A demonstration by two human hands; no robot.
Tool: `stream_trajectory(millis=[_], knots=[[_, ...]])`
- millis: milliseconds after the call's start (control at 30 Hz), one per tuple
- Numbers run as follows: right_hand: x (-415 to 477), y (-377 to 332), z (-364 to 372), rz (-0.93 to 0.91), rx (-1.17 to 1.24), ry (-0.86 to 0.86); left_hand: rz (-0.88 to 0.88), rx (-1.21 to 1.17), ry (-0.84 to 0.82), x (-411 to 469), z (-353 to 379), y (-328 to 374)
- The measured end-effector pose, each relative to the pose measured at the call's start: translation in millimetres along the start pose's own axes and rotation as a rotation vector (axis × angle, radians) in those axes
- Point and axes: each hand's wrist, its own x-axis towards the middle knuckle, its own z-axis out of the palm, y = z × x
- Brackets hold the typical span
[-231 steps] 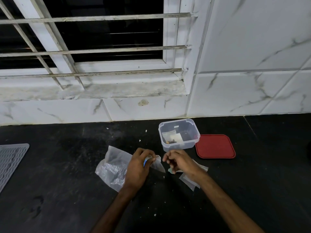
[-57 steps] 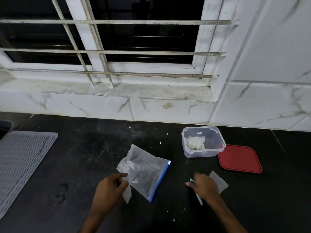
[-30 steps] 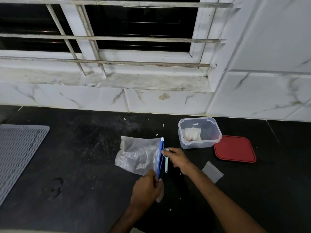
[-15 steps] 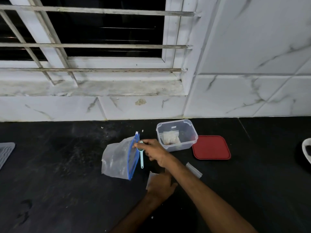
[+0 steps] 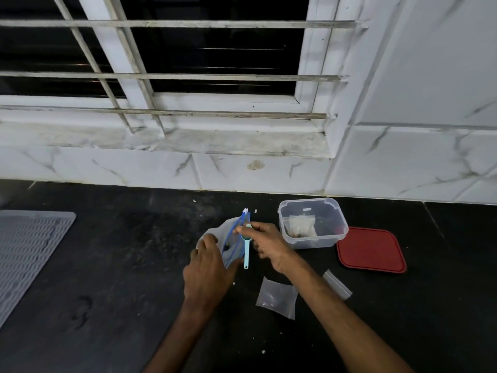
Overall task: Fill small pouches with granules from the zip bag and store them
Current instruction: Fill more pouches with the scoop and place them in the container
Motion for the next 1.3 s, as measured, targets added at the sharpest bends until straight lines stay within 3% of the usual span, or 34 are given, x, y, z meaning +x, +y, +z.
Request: stream_trajectory(millis=[167, 333, 533, 667, 1000, 1133, 1300], knots=[[-5.2, -5.3, 9.1, -0.053, -0.034, -0.034, 0.026, 0.136, -0.043, 21.7, -8.0, -3.5], [-7.3, 1.1, 4.6, -0.044, -0.134, -0.016, 0.029, -0.085, -0.067, 35.3, -11.8, -18.0], [-8.3, 9.1, 1.8, -0.019, -0.733, -0.076, 0.074, -0.173, -0.03, 35.4, -11.4, -28.9], [-11.4, 2.9, 24.9, -0.077, -0.679, -0.078, 0.158, -0.18, -0.063, 25.5, -8.2, -24.8], [-0.3, 7.7, 57.7, 0.129, -0.694, -0.183, 0.164, -0.282, -0.168, 16.0, -8.4, -40.8], [-1.9, 4.9, 59.0, 0.136, -0.811, -0.263, 0.123, -0.257, -0.119, 16.1, -13.0, -48.1], [-3.2, 0.7, 61.2, 0.025, -1.012, -0.182, 0.135, -0.224, -0.073, 20.7, -19.5, -46.9]])
